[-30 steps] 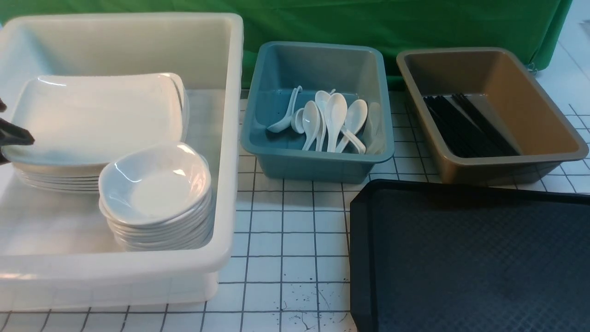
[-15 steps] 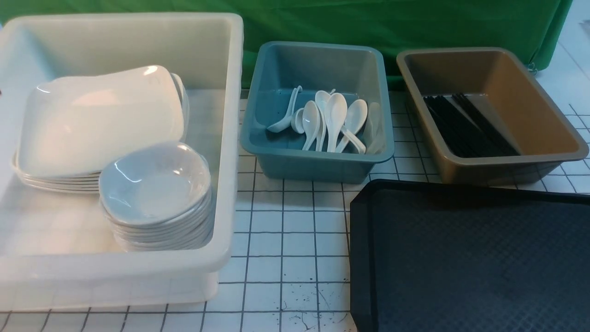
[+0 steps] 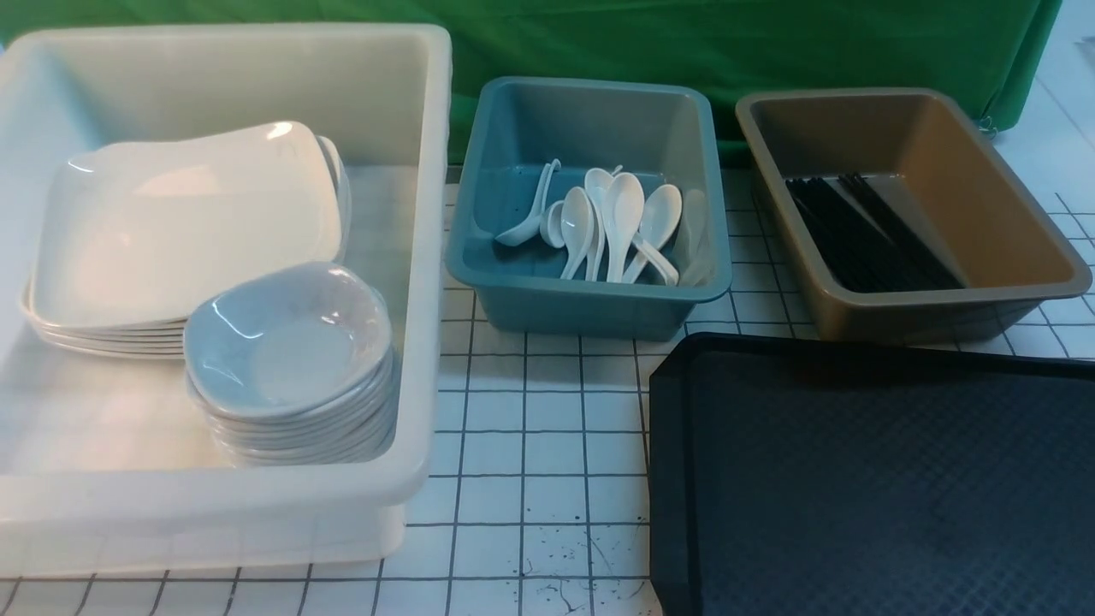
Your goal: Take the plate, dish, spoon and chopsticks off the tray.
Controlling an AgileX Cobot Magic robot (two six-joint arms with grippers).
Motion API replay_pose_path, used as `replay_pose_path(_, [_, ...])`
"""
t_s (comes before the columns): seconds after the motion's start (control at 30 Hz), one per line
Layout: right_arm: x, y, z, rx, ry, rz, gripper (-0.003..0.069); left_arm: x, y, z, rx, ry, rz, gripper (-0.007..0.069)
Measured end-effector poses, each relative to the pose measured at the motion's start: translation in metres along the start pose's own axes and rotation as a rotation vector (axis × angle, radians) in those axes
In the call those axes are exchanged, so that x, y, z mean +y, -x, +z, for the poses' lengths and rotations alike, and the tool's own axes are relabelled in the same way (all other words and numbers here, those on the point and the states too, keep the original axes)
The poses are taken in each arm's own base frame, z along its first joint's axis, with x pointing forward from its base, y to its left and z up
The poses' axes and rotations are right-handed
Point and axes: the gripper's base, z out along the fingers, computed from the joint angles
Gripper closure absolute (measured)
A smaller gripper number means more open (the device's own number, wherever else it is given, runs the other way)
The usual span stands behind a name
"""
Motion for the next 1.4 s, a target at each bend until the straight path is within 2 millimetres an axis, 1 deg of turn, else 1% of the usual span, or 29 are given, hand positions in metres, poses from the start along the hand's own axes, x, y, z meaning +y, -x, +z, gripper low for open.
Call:
replay_pose_path(0.13, [0.004, 0.003, 0.005, 0.018, -0.014, -0.02, 0.0653, -0.002, -0.002, 0.047, 0.095, 0.035, 0.07, 0.0637])
replay_pose_path(0.17, [0.003, 0.003, 0.005, 0.017, -0.018, -0.023, 0.0653, -0.001, -0.002, 0.056, 0.105, 0.054, 0.09, 0.0637])
replay_pose_path(0.2, [0.003, 0.003, 0.005, 0.015, -0.021, -0.024, 0.0653, 0.001, -0.004, 0.07, 0.132, 0.081, 0.108, 0.0637])
replay_pose_path(0.23, [0.003, 0.003, 0.005, 0.015, -0.022, -0.025, 0.0653, 0.001, -0.004, 0.072, 0.135, 0.089, 0.119, 0.0637])
replay_pose_path(0.27, [0.003, 0.004, 0.005, 0.013, -0.025, -0.026, 0.0653, 0.003, -0.006, 0.087, 0.161, 0.118, 0.137, 0.0637])
replay_pose_path(0.3, [0.003, 0.004, 0.005, 0.013, -0.025, -0.025, 0.0654, 0.005, -0.007, 0.095, 0.169, 0.135, 0.152, 0.0637])
replay_pose_path(0.33, [0.003, 0.004, 0.005, 0.013, -0.025, -0.025, 0.0654, 0.006, -0.006, 0.096, 0.165, 0.139, 0.154, 0.0637])
replay_pose_path(0.37, [0.003, 0.004, 0.005, 0.013, -0.025, -0.025, 0.0655, 0.008, -0.007, 0.107, 0.164, 0.16, 0.168, 0.0637])
replay_pose_path(0.4, [0.003, 0.004, 0.005, 0.013, -0.025, -0.025, 0.0655, 0.01, -0.006, 0.112, 0.157, 0.175, 0.178, 0.0637])
replay_pose_path(0.47, [0.003, 0.004, 0.005, 0.013, -0.025, -0.025, 0.0655, 0.013, -0.004, 0.117, 0.139, 0.205, 0.198, 0.0637])
replay_pose_path(0.53, [0.003, 0.004, 0.005, 0.013, -0.025, -0.024, 0.0655, 0.016, -0.002, 0.117, 0.114, 0.241, 0.227, 0.0637])
replay_pose_path(0.67, [0.003, 0.004, 0.005, 0.013, -0.025, -0.024, 0.0655, 0.022, 0.003, 0.115, 0.067, 0.316, 0.227, 0.0637])
replay_pose_path(0.77, [0.003, 0.004, 0.005, 0.013, -0.025, -0.024, 0.0655, 0.022, 0.007, 0.109, 0.047, 0.35, 0.241, 0.0637])
replay_pose_path(0.83, [0.003, 0.004, 0.005, 0.011, -0.025, -0.019, 0.0655, 0.018, 0.013, 0.1, 0.018, 0.359, 0.243, 0.0637])
replay_pose_path(0.93, [0.0, 0.009, -0.001, -0.009, -0.017, 0.021, 0.0655, 0.008, 0.026, 0.082, -0.044, 0.363, 0.249, 0.0637])
replay_pose_path(0.97, [0.0, 0.01, -0.001, -0.011, -0.017, 0.024, 0.0655, 0.007, 0.027, 0.08, -0.049, 0.363, 0.25, 0.0637])
replay_pose_path(1.0, [-0.002, 0.014, -0.006, -0.029, -0.012, 0.046, 0.0655, 0.003, 0.03, 0.072, -0.061, 0.361, 0.248, 0.0637])
replay_pose_path(1.03, [-0.003, 0.016, -0.008, -0.038, -0.009, 0.053, 0.0655, 0.001, 0.031, 0.069, -0.065, 0.356, 0.243, 0.0637])
replay_pose_path(1.07, [-0.005, 0.021, -0.013, -0.057, -0.004, 0.073, 0.0655, -0.003, 0.031, 0.063, -0.064, 0.335, 0.219, 0.0637])
replay_pose_path(1.13, [-0.006, 0.026, -0.015, -0.066, -0.003, 0.081, 0.0655, -0.006, 0.029, 0.061, -0.055, 0.314, 0.199, 0.0637])
replay_pose_path(1.2, [-0.005, 0.035, -0.017, -0.073, -0.002, 0.073, 0.0655, -0.012, 0.022, 0.059, 0.014, 0.254, 0.166, 0.0637])
replay_pose_path(1.23, [-0.004, 0.036, -0.017, -0.072, -0.003, 0.071, 0.0655, -0.013, 0.021, 0.059, 0.021, 0.249, 0.164, 0.0637])
replay_pose_path(1.3, [0.001, 0.047, -0.013, -0.055, -0.012, 0.036, 0.0655, -0.019, 0.012, 0.06, 0.111, 0.191, 0.146, 0.0637])
replay_pose_path(1.4, [0.011, 0.057, -0.003, -0.025, -0.025, -0.013, 0.0655, -0.022, 0.003, 0.064, 0.175, 0.168, 0.129, 0.0637])
